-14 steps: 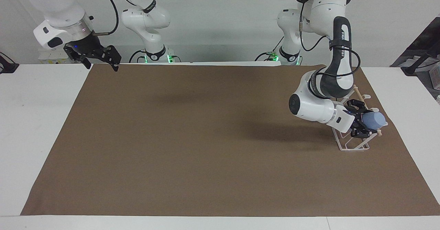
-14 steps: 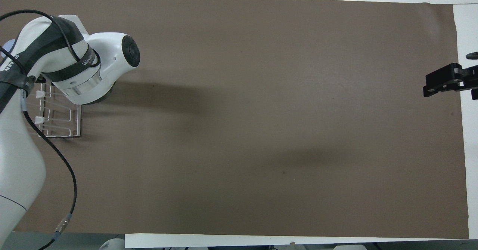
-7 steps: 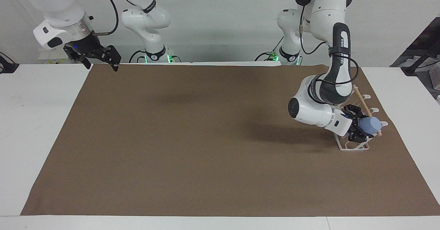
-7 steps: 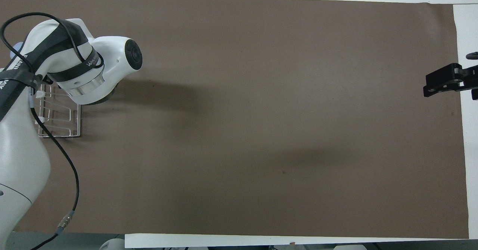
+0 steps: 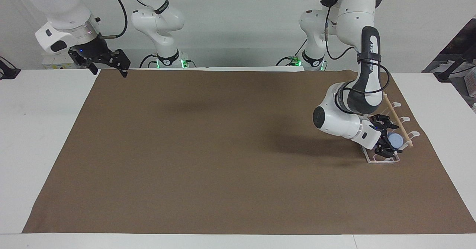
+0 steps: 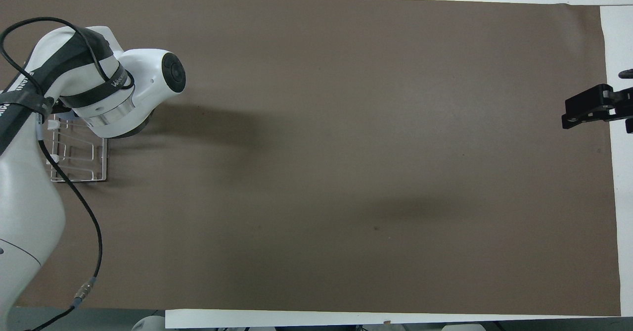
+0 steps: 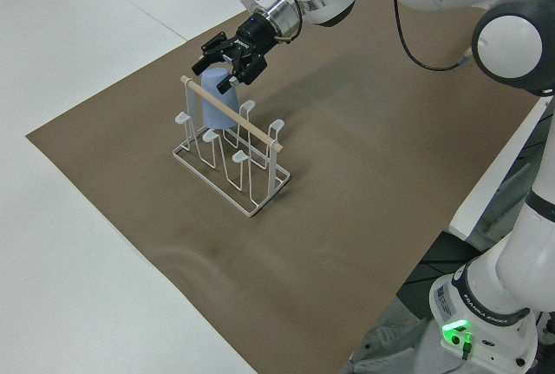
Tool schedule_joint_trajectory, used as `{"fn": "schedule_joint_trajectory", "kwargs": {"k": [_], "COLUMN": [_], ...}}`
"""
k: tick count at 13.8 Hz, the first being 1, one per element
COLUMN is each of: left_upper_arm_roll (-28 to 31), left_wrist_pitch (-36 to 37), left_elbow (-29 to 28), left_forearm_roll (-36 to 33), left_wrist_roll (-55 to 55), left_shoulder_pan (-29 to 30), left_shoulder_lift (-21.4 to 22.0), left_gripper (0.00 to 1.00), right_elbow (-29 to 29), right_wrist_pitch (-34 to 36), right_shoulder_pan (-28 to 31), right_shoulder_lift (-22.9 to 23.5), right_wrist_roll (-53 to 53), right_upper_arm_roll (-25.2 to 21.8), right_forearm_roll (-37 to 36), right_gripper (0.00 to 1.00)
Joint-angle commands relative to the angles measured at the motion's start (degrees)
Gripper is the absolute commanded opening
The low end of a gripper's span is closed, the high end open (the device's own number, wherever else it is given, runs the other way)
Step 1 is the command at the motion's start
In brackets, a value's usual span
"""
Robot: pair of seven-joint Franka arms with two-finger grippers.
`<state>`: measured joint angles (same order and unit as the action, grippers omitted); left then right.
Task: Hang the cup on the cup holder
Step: 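Lower the cup onto a rack peg with the left gripper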
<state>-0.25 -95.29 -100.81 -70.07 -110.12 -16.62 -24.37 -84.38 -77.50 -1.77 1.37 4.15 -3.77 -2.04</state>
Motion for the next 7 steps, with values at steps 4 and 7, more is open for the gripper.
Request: {"fn": "schedule_joint_trajectory", "kwargs": {"k": [4,7], "left_upper_arm_roll": [-0.2,0.5], "left_wrist_pitch": [7.9,8.3], "left_elbow": [10.9,17.8], "left_forearm_roll": [5.5,23.2], "left_wrist_roll": [10.9,31.7], "left_shoulder_pan": [0.1,0.7], "left_shoulder_lift": [-1.6,6.7], "left_gripper": [1.00,1.00], "right_elbow": [-4.7,-4.7], "right_wrist_pitch": [-1.3,-1.3], "right_shoulder_pan": [2.3,2.6], "right_shoulder_lift": [-2.6,-2.6], "right_wrist_roll": [-1.5,-1.6], "right_upper_arm_roll": [0.3,0.4], "right_forearm_roll": [-0.2,-0.2], "right_gripper": [0.99,0.99]}}
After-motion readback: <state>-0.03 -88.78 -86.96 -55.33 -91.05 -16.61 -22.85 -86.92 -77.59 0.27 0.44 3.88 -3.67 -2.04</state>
